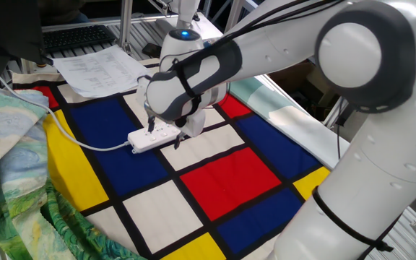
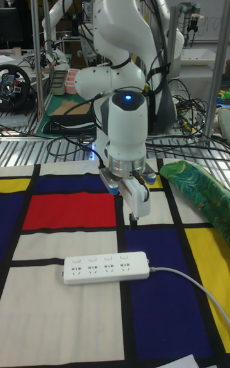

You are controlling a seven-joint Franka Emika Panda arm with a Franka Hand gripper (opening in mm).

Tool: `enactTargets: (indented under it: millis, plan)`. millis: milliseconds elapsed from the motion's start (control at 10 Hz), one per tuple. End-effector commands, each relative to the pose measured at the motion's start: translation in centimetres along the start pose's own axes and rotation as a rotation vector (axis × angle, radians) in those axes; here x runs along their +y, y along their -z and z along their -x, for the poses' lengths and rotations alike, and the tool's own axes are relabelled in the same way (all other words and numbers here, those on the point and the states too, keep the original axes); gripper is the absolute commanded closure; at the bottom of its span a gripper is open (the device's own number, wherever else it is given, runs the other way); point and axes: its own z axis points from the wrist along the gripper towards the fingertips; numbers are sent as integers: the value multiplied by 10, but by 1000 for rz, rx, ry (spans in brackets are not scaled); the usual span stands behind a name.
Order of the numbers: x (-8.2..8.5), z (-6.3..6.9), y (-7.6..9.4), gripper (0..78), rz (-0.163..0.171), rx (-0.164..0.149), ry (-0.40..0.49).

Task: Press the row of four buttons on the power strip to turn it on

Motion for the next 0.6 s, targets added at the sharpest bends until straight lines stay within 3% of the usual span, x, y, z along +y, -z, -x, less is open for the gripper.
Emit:
enactTargets:
  millis: [100,600]
  plan:
    - [-2,4,12,2,19,24,-143]
    - [7,8,-9,2,20,18,-193]
